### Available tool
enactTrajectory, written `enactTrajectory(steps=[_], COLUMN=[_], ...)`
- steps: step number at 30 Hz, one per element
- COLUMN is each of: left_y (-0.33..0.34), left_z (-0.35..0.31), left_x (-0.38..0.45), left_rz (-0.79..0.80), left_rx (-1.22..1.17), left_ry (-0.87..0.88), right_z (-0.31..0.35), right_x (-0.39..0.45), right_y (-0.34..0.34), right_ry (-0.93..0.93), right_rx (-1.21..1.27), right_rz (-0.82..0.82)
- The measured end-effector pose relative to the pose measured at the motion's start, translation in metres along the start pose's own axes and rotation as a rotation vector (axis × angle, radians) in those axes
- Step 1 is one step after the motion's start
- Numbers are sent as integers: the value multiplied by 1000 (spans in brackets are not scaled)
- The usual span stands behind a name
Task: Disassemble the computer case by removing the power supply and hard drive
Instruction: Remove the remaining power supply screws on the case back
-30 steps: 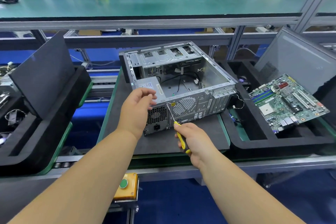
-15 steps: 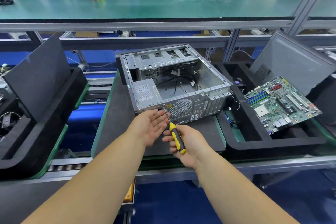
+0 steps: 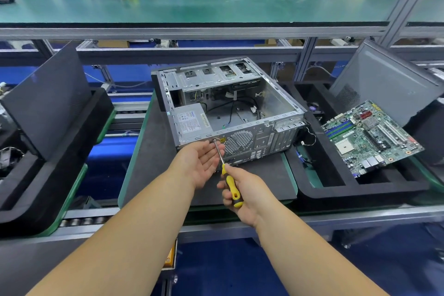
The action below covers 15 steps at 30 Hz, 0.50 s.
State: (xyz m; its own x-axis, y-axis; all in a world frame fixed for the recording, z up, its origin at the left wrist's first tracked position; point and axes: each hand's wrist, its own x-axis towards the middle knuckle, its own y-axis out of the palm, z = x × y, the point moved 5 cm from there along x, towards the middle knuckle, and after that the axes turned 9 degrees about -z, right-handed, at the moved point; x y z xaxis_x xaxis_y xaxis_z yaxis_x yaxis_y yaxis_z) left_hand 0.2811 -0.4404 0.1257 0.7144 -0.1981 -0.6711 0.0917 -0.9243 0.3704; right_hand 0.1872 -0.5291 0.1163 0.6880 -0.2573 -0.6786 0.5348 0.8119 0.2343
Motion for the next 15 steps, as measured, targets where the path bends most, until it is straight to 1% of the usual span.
enactTrajectory(steps=[2, 4, 11, 13, 15], left_y=[0, 0, 2, 2, 2], left_z=[0, 0, -1, -2, -2], left_x=[0, -1, -2, -1, -2], left_rz=[-13, -22, -36, -39, -45], left_rx=[9, 14, 28, 34, 39], left_ry=[0, -3, -23, -24, -26], right_z=[-2, -2, 7, 8, 7], right_x=[-1, 0, 5, 7, 7], right_y=[0, 0, -5, -6, -4], right_ry=[45, 41, -141, -169, -154], right_rx=[30, 21, -162, -147, -102], right_rz=[34, 38, -59, -70, -72])
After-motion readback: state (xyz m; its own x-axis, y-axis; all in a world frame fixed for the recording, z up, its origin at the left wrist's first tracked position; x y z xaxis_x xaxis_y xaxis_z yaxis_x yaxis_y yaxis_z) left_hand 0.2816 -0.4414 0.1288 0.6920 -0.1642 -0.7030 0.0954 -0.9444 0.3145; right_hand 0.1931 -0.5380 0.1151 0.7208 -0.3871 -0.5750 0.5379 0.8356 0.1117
